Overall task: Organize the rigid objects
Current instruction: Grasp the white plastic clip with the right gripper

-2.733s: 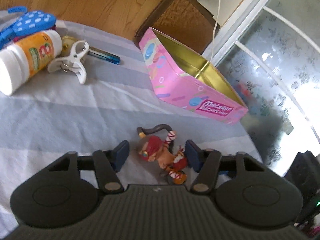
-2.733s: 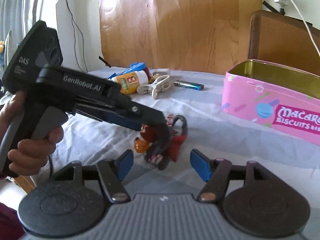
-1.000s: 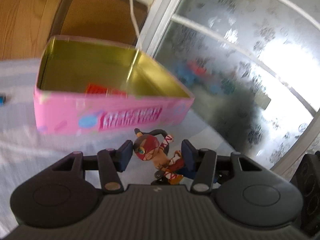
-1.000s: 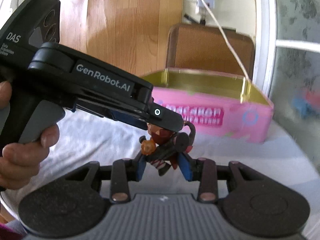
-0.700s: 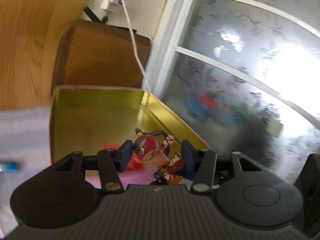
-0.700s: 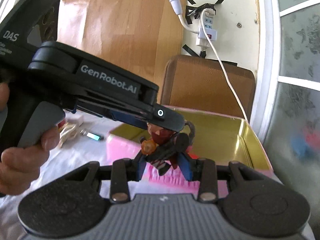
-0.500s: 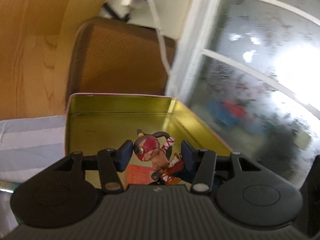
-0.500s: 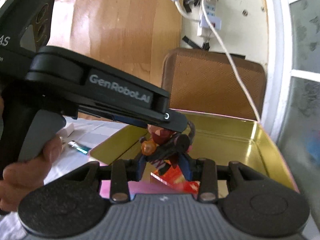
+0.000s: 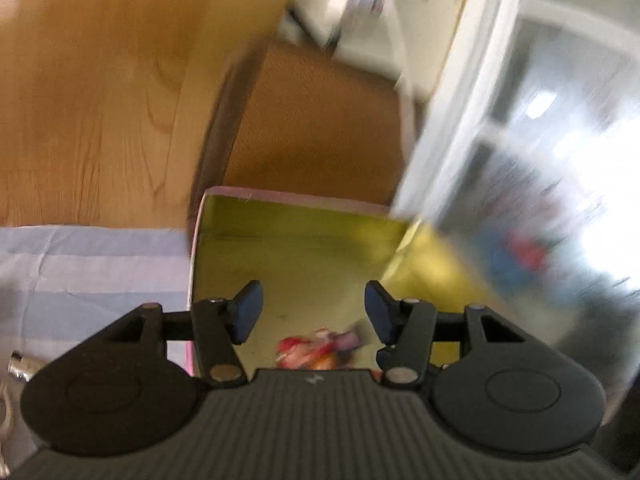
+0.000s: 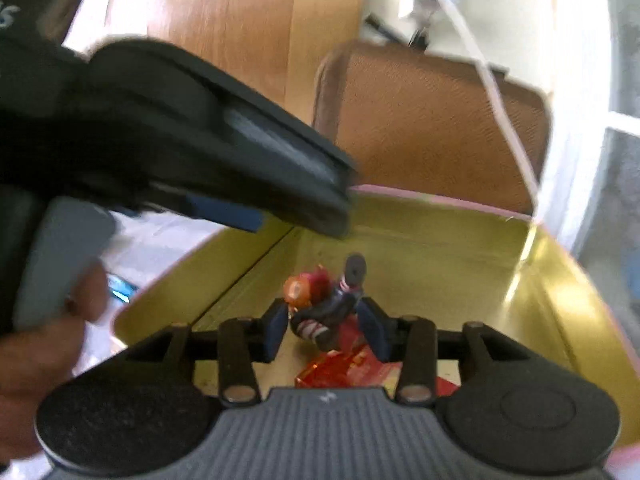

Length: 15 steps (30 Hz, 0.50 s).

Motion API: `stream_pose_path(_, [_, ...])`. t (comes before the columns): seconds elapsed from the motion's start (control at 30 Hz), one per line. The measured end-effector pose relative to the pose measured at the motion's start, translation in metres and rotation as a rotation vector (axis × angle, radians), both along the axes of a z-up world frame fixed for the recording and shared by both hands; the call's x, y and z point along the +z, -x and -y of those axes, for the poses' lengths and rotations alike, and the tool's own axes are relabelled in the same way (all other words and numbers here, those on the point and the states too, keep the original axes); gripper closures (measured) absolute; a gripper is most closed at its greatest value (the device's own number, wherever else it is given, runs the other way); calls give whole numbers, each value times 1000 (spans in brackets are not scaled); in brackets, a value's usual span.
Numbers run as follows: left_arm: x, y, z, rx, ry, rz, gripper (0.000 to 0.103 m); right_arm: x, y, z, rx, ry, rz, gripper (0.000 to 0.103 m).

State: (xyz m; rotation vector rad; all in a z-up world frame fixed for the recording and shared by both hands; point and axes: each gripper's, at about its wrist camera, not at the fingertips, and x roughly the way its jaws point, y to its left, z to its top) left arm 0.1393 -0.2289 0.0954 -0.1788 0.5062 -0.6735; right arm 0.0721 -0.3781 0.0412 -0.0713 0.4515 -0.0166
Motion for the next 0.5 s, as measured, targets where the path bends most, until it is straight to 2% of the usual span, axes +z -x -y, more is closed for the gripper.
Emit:
stream_pose_path(0.03, [7,19,-17,-14,28,32,44,6,18,-2,3,0,54,63])
stream_pose_path(0.13, [4,81,-69,-42,31,100,44,15,84,-16,40,-11,187,61])
stream_pose_path(0.2, [-13,118,-102,-27,-18,138,43,12,124,-25,113,-81,242,61])
stream_pose_path(0.27, [-39,140,-132,25,-84,103,43,2,144,-39,183,-139,212,61])
stream_pose_path(0.33, [-63,146,-161,118,-138,28,44,-7,142,-56,247,-170,133,62])
stream_pose_path(0.43, [-84,151,-201,291,-206,-34,44,-16,119,-87,317,-173,28,66])
stream_pose_path(0.5, [-89,154,-226,375,-191,-64,44,-17,94,-110,365,-143,-16,68])
